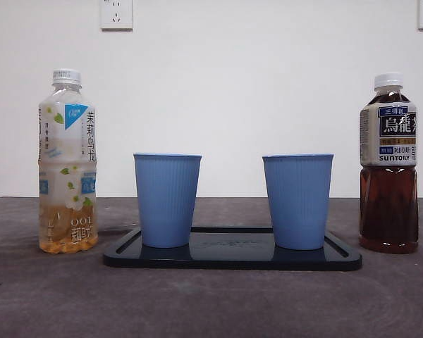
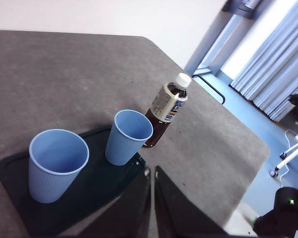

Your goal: Pour the drink into the cup

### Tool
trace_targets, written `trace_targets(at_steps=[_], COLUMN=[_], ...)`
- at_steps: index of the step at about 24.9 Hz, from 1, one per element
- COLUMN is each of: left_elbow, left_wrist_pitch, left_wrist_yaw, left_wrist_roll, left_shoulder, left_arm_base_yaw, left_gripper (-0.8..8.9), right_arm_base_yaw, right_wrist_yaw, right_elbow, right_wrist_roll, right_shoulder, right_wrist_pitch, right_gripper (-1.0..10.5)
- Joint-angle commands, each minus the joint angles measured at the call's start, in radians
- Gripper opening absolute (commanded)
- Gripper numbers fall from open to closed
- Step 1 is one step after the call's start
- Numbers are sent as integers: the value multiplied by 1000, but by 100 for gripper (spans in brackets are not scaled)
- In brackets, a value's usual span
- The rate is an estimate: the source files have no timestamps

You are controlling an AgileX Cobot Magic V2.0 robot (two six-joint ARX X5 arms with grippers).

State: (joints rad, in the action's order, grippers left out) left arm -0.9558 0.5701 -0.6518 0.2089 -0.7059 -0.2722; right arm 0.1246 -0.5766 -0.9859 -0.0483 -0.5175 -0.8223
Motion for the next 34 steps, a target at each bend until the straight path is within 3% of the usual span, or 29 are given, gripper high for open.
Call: trace_targets(at_steps=[1,7,9,12,14,18,26,34], left_elbow=[-23,-23,-23,-23,-23,-23,-23,-23], left_wrist_pitch=[-18,-20,-20,-20,-20,-20,-16,-9], left_wrist_yaw=[-2,-2,-2,-2,-2,-2,-2,1], left_wrist_roll=[-50,-67,-67,-67,-67,-66,-62,-62], left_shoulder=[-5,-5,-5,-5,-5,-5,-6,-30], left_arm_base_yaw=[-5,-5,-5,-5,-5,-5,-5,-5], left_gripper=[11,98,213,441,537,560,560,559], right_arm_base_yaw=[5,5,5,5,5,5,5,5], right_wrist_yaw=[-3,16,29,28,28,27,30,161], right_elbow=[-13,-13,-13,-13,-13,-13,-10,53], right_wrist_roll=[35,35,34,34,31,21,-27,-59], right_shoulder=[-5,-4,-4,-5,-5,-5,-10,-45], right_wrist_pitch=[9,15,14,14,14,13,13,55], right_gripper=[12,25,96,298,434,540,539,536])
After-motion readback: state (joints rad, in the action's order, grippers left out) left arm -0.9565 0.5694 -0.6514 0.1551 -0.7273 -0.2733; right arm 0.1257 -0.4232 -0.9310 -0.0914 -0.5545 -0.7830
